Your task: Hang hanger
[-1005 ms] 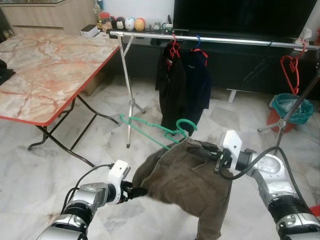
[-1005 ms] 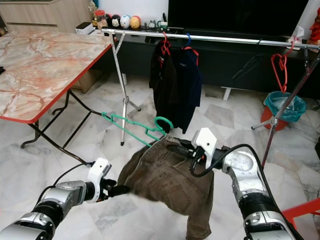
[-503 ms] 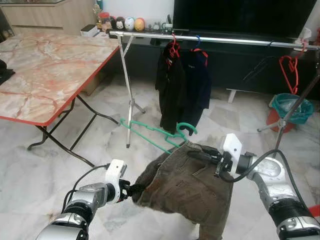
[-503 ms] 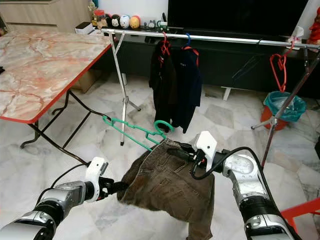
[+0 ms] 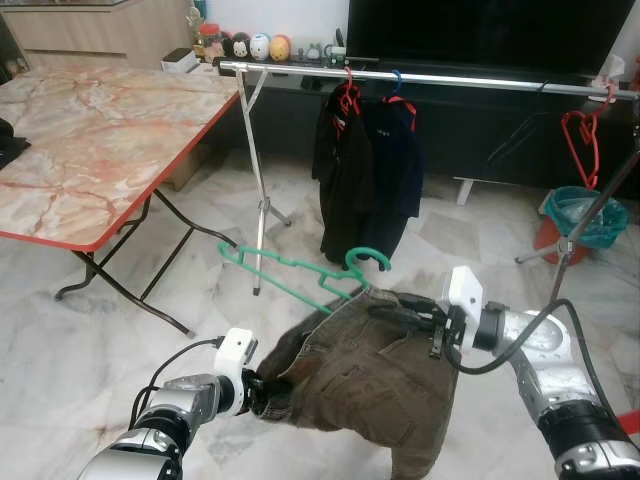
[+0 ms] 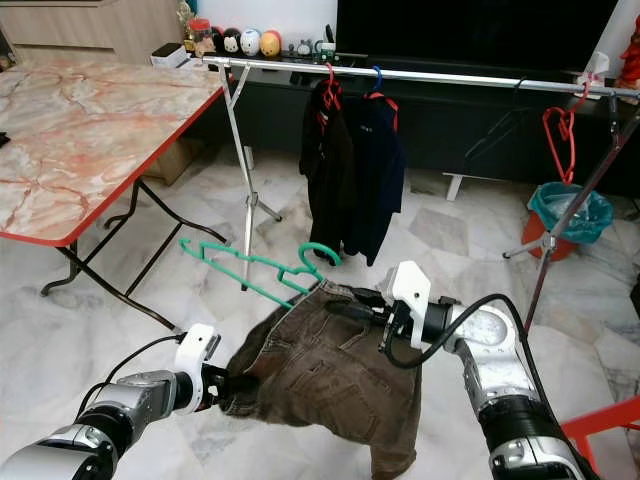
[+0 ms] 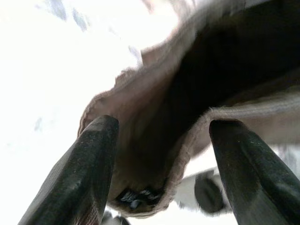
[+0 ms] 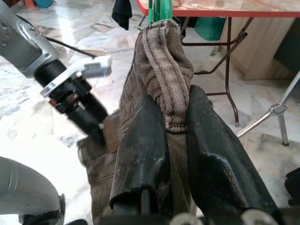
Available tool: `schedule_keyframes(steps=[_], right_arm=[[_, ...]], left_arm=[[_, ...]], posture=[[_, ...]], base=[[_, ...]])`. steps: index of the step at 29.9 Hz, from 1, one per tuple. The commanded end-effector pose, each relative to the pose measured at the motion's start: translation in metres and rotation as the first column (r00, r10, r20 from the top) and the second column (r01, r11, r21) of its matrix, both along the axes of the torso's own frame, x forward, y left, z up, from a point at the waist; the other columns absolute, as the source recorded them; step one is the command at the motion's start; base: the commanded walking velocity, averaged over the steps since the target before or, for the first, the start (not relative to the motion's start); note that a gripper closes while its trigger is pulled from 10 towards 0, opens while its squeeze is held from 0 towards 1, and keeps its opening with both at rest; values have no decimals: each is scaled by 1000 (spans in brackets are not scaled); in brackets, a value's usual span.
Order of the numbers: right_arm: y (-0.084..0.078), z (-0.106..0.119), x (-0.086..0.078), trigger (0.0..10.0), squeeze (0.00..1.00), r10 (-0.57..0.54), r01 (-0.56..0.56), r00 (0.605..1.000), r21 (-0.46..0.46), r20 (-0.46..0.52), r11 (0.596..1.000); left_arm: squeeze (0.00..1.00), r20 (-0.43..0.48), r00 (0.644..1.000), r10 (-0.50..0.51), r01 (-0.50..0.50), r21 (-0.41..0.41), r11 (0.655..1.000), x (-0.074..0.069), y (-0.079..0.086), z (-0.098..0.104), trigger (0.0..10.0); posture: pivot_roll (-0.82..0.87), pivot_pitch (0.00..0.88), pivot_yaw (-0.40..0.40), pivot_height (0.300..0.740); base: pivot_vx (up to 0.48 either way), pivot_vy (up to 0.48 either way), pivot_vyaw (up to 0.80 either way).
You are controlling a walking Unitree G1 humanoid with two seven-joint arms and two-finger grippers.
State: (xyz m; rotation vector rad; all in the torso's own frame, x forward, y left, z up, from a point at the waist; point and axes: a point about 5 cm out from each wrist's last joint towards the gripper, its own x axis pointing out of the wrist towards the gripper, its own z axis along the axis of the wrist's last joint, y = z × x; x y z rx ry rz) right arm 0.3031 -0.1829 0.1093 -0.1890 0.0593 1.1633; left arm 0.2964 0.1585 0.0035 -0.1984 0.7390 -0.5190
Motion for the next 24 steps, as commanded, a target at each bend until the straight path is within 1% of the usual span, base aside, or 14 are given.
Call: schedule_keyframes(steps=[1, 2, 4, 7, 8, 10, 13, 14, 19, 24], right_arm=[[1, 11, 2, 10000, 0, 7, -7, 999, 8, 53, 1000], [1, 10, 1, 10000, 0, 5, -5, 999, 7, 49, 1000], [2, 7, 1, 10000, 0, 6, -5, 999, -12, 39, 1000], [2, 4, 0, 10000, 0, 5, -4, 1000, -23, 30, 1000], [2, 4, 0, 10000, 0, 6, -5, 1000, -18, 29, 1000], [3, 6, 0, 10000, 0, 14, -14, 999, -13, 30, 1000], [3, 8, -1, 10000, 0, 27, -27, 999, -4, 33, 1000], [3, 10, -1, 10000, 0, 29, -29, 999, -3, 36, 1000], [4, 13, -2, 10000, 0, 54, -55, 998, 8, 38, 998], [4, 15, -5, 10000, 0, 79, -80, 996, 11, 36, 997]], left_arm=[[0, 48, 998, 42, -40, -46, 998, 8, 5, 10, 10000], [0, 58, 998, 34, -30, -67, 997, 9, 7, 12, 10000], [0, 65, 998, 1, 3, -58, 998, 7, 9, 12, 10000], [0, 41, 998, -45, 47, -44, 998, 0, 14, 7, 10000], [0, 41, 998, -47, 48, -41, 998, 0, 15, 7, 10000], [0, 35, 999, -13, 15, -31, 999, -1, 21, 6, 10000], [0, 17, 1000, -13, 13, -12, 1000, -3, 24, 4, 10000], [0, 3, 1000, -18, 18, 0, 1000, -4, 23, 2, 10000], [0, -38, 997, -61, 60, -15, 998, -12, 14, -6, 10000], [0, -78, 994, -74, 73, -22, 997, -20, 11, -14, 10000]], posture=[[74, 0, 0, 740], [77, 1, -1, 740], [77, 1, 0, 740], [80, 0, 0, 740], [80, 0, 0, 740], [80, 0, -1, 740], [81, 0, -2, 740], [79, 0, -2, 740], [72, 0, -4, 740], [72, 0, -4, 740]], base=[[0, 0, 0], [0, 0, 0], [0, 0, 0], [0, 0, 0], [0, 0, 0], [0, 0, 0], [0, 0, 0], [0, 0, 0], [0, 0, 0], [0, 0, 0]])
